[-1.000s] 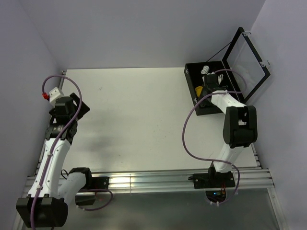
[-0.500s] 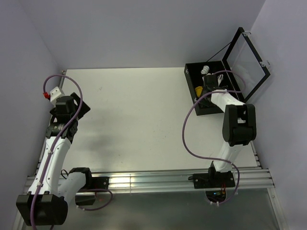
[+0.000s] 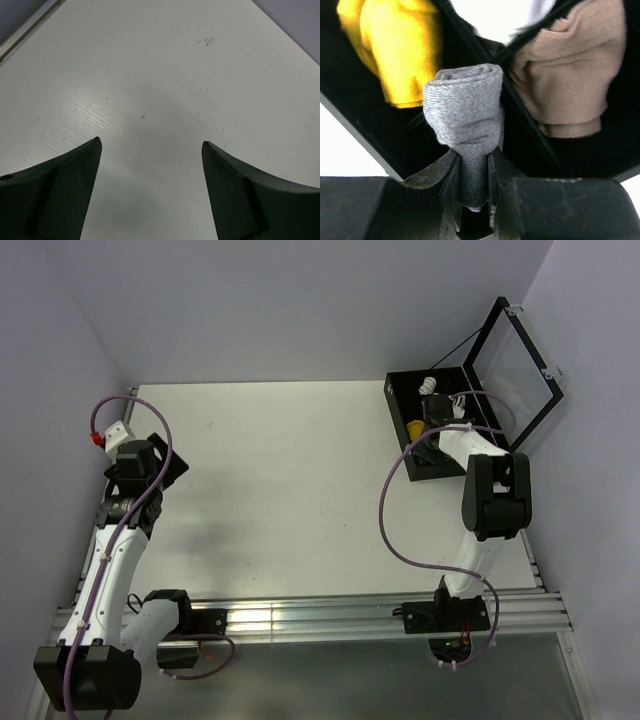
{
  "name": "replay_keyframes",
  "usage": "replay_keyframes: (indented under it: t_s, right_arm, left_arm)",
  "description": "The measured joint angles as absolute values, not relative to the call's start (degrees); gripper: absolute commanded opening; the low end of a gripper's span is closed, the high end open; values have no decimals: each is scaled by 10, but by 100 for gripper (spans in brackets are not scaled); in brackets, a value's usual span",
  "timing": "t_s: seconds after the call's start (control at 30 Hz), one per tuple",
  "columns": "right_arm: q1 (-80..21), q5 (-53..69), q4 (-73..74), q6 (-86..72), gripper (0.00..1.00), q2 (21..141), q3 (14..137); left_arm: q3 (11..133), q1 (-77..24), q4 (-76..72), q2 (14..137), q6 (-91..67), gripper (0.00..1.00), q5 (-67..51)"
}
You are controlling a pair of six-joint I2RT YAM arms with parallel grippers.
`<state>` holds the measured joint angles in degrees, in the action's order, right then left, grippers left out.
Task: Roll the socks
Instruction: Place the sock in the storage box.
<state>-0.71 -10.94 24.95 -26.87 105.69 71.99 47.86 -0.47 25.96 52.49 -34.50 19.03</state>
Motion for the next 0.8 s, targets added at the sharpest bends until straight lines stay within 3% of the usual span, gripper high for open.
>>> replay_keyframes:
  t_s: [0.8]
  right_arm:
    - [-7,-119,285,-327,0,1079,749]
  left_arm:
    - [479,-5,258,531,-345,86,178]
